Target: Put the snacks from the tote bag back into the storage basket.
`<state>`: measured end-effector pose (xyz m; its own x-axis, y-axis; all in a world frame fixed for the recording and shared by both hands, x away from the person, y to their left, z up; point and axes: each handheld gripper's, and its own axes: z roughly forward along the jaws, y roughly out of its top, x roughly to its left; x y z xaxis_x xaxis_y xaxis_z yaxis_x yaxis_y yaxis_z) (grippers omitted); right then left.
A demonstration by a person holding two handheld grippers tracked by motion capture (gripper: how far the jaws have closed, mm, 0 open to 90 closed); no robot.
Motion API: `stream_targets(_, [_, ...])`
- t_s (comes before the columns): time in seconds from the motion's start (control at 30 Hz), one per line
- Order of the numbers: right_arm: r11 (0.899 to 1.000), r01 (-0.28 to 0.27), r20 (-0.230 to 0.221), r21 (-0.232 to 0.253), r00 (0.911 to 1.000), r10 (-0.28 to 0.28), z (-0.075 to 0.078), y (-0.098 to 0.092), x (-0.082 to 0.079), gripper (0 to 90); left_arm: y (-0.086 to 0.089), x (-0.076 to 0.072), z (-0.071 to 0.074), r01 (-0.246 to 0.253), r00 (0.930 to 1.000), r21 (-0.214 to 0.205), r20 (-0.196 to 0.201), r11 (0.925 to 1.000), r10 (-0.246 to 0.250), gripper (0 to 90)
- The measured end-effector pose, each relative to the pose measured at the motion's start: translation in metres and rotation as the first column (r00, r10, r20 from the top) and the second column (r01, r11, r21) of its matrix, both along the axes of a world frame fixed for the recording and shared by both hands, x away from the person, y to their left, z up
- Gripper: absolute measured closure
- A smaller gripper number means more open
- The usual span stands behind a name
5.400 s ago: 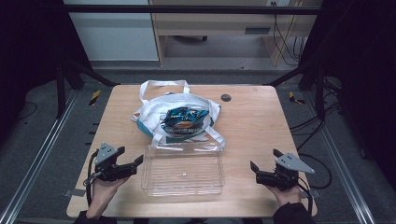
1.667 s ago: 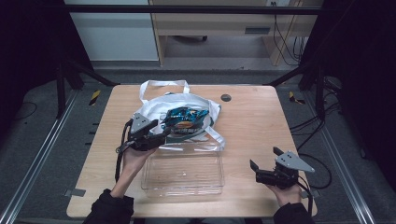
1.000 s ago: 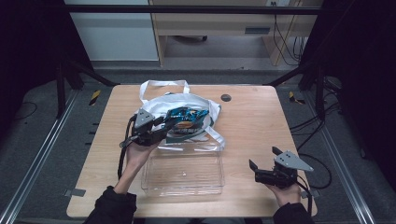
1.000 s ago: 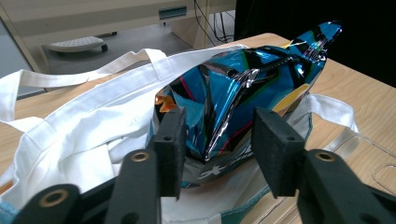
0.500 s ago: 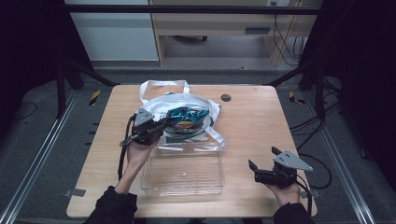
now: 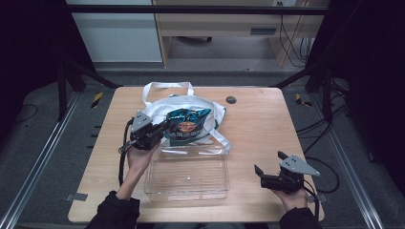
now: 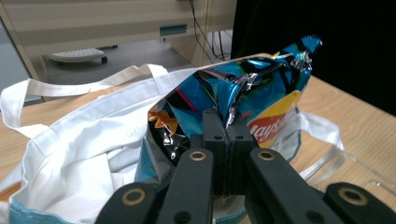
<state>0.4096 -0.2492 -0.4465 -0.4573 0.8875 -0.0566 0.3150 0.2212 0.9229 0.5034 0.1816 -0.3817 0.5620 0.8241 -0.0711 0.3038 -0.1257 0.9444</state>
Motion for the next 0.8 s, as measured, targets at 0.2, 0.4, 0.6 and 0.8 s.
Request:
stream_targets(0.2, [1.000, -0.001, 0.000, 0.004, 1.0000, 0.001, 0.000, 0.000, 0.000, 4.2, 0.006, -0.005, 0.010, 0.002, 0.9997, -0.058, 0.023, 0.9983, -0.001, 89.7])
stream_targets(0.4, [1.000, -0.002, 0.001, 0.003, 1.0000, 0.002, 0.000, 0.000, -0.001, 4.2, 0.007, -0.012, 0.019, 0.004, 0.9988, -0.090, 0.049, 0.9960, 0.000, 89.8])
stream_targets(0.6, [1.000, -0.003, -0.001, 0.003, 1.0000, 0.003, 0.000, 0.000, -0.001, 4.3, 0.008, -0.018, 0.026, 0.009, 0.9978, -0.108, 0.066, 0.9941, -0.002, 89.9])
stream_targets(0.8, [1.000, -0.005, 0.000, 0.005, 1.0000, 0.005, 0.000, 0.000, -0.001, 4.3, 0.009, -0.022, 0.032, 0.022, 0.9968, -0.130, 0.078, 0.9913, -0.012, 89.9])
